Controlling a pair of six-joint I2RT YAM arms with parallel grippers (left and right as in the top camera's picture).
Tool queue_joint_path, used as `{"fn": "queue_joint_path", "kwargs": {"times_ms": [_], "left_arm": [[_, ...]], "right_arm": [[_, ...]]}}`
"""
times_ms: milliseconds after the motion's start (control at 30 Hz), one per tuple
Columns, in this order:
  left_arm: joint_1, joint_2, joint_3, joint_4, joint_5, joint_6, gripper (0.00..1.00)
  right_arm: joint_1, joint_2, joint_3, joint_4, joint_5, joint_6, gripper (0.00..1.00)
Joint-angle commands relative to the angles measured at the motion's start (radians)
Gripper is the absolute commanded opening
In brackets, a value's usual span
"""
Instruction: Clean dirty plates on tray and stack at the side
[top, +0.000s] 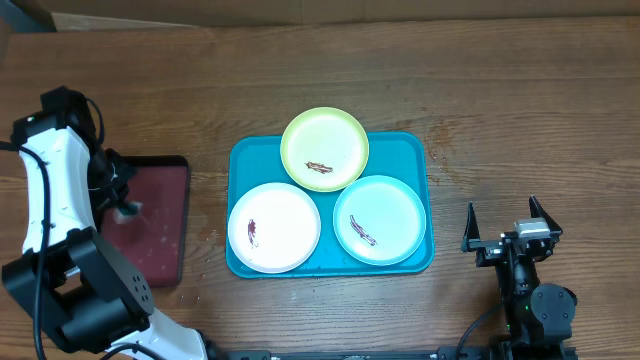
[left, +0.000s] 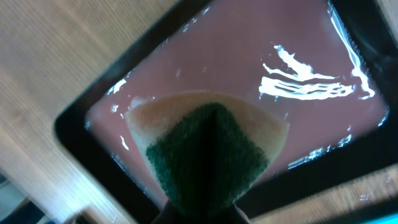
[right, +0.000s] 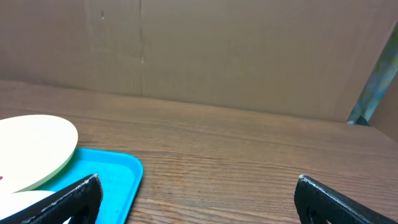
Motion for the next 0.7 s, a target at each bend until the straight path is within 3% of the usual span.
{"fn": "queue_joint_path", "kwargs": {"times_ms": [0,167,267,467,667], "left_arm": [[-0.007,-0.061,0.201,-0.075,-0.006,0.005,0.04],[-0.008,-0.062,0.370,-0.170,-0.015,0.005,0.04],[-0.008,-0.059,0.266,-0.113,-0.066,-0.008,0.04],[-0.009,-0.059,-0.097,0.098,-0.022,-0.011,0.04],[-0.009,-0.105,0.038,-0.005,-0.018,-0.014,0.04]], "right_arm": [[-0.006,-0.010,-0.010,0.006,0.000,0.000,1.00],[-0.006,-0.010,-0.010,0.006,0.000,0.000,1.00],[-0.006,-0.010,-0.010,0.006,0.000,0.000,1.00],[-0.006,-0.010,-0.010,0.006,0.000,0.000,1.00],[-0.006,-0.010,-0.010,0.006,0.000,0.000,1.00]]}}
